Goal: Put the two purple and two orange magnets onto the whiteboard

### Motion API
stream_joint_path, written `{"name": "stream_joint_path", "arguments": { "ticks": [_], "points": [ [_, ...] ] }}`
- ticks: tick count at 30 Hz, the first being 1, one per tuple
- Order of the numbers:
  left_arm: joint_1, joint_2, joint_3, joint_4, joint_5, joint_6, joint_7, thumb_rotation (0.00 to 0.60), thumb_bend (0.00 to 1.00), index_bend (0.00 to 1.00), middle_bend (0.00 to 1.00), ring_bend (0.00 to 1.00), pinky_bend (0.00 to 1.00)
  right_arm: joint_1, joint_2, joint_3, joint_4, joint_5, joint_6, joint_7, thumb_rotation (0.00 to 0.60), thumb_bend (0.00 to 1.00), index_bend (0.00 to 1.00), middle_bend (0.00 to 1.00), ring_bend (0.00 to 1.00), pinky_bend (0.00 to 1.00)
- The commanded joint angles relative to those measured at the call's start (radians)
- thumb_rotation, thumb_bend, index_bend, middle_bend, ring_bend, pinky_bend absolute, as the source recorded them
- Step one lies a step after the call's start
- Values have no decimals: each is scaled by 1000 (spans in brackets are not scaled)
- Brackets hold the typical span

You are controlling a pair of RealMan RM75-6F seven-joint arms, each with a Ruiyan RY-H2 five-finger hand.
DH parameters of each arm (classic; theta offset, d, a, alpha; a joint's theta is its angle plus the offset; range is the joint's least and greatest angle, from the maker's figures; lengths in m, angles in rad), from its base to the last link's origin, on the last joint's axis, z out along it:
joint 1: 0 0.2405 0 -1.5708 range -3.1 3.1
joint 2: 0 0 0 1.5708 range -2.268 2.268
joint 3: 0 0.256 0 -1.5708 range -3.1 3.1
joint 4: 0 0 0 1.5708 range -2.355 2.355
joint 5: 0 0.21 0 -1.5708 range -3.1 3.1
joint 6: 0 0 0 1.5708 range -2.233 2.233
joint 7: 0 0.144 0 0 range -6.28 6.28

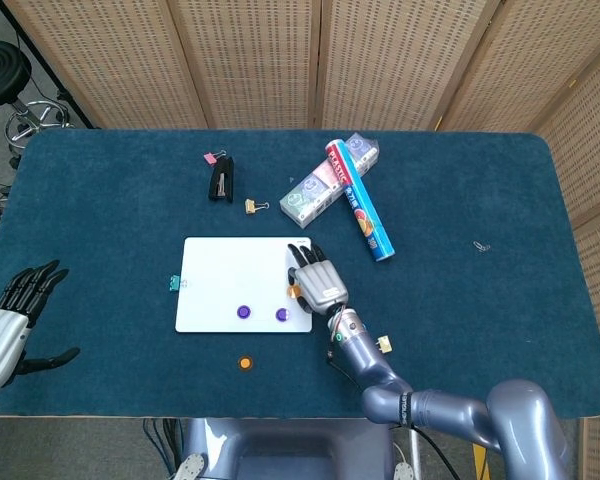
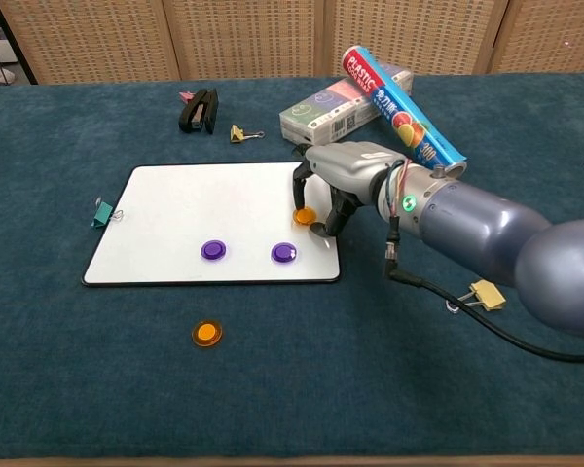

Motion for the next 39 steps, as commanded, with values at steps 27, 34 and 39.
{"name": "stream_joint_path", "arguments": {
  "ticks": [27, 34, 39],
  "points": [
    [-16, 7, 14, 3, 12, -41, -2, 600, 68, 79, 0, 0, 0, -120, 290, -86, -315, -169, 175, -5, 600, 401, 327, 0, 0, 0],
    [-46, -30, 22, 5, 25, -103, 65, 600, 89, 115, 0, 0, 0, -218, 472, -159, -399, -274, 239, 73, 600, 401, 326, 0, 0, 0],
    [-97, -60, 29, 2, 44, -192, 142, 600, 89, 117, 0, 0, 0, -306, 590, -222, -441, -360, 310, 141, 600, 401, 324, 0, 0, 0]
  ]
}}
